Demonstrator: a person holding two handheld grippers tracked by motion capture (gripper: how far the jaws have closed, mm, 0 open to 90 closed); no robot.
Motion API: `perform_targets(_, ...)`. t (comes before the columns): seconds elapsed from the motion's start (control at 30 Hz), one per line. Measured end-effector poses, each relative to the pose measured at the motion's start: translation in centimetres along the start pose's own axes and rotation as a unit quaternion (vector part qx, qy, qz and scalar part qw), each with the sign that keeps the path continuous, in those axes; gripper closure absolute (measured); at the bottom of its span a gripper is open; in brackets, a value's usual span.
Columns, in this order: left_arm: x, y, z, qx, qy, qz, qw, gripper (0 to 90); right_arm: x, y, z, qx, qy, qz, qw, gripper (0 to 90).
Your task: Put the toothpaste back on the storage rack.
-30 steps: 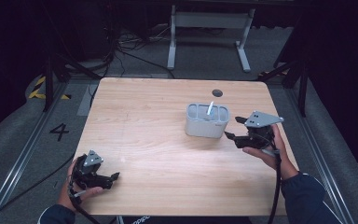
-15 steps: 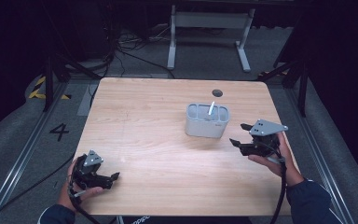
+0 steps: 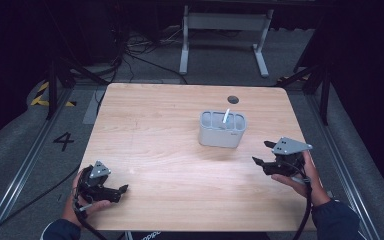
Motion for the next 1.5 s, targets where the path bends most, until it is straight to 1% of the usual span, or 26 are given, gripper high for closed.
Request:
perform_targets(0.17, 0.0, 0.0, 0.0, 0.0, 0.0, 0.0, 1.0, 1.5, 0.0, -0.8, 0.0, -0.007, -0.001, -0.004, 1.0, 32.0)
perform_targets(0.27, 0.0, 0.0, 0.0, 0.0, 0.0, 0.0, 1.0, 1.5, 0.0, -1.6, 0.0, -0.012, -0.001, -0.011, 0.9999, 32.0)
perform_targets(0.43, 0.0, 0.0, 0.0, 0.0, 0.0, 0.0, 1.0, 1.5, 0.0, -3.0, -0.1, -0.024, -0.002, -0.015, 0.9996, 31.5)
perform_targets(0.47, 0.0, 0.0, 0.0, 0.0, 0.0, 0.0, 1.0, 1.5, 0.0, -3.3, -0.1, -0.027, -0.001, -0.019, 0.9995, 31.4)
perform_targets(0.63, 0.0, 0.0, 0.0, 0.0, 0.0, 0.0, 1.0, 1.5, 0.0, -4.5, 0.0, -0.039, -0.011, -0.028, 0.9988, 30.2)
perform_targets(0.93, 0.0, 0.0, 0.0, 0.0, 0.0, 0.0, 1.0, 1.5, 0.0, -6.6, 0.3, -0.043, -0.007, -0.046, 0.998, 29.2)
perform_targets(1.03, 0.0, 0.0, 0.0, 0.0, 0.001, 0.0, 1.0, 1.5, -0.2, -7.6, 0.5, -0.04, -0.002, -0.067, 0.9969, 27.4)
perform_targets(1.13, 0.0, 0.0, 0.0, 0.0, 0.0, 0.0, 1.0, 1.5, -0.3, -8.6, 0.9, -0.031, -0.006, -0.083, 0.996, 25.8)
perform_targets(1.23, 0.0, 0.0, 0.0, 0.0, 0.0, 0.0, 1.0, 1.5, -0.4, -9.5, 1.2, -0.026, -0.005, -0.095, 0.9951, 25.0)
perform_targets(1.27, 0.0, 0.0, 0.0, 0.0, 0.0, 0.0, 1.0, 1.5, -0.5, -9.9, 1.3, -0.025, -0.004, -0.106, 0.994, 24.7)
perform_targets(1.43, 0.0, 0.0, 0.0, 0.0, 0.0, 0.0, 1.0, 1.5, -0.5, -11.3, 1.7, -0.017, -0.002, -0.133, 0.991, 24.5)
perform_targets(1.5, 0.0, 0.0, 0.0, 0.0, 0.0, 0.0, 1.0, 1.5, -0.4, -11.8, 1.7, -0.019, -0.004, -0.141, 0.9899, 23.2)
Point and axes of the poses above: each handheld gripper's, and its own axes: z roughly backward along the jaws, y roughly out of its top, x roughly to its right, the point moved 4 cm from there along -z, roughly forward along the jaws, and after that the axes turned 15 degrees about y, right-handed, at the moved point
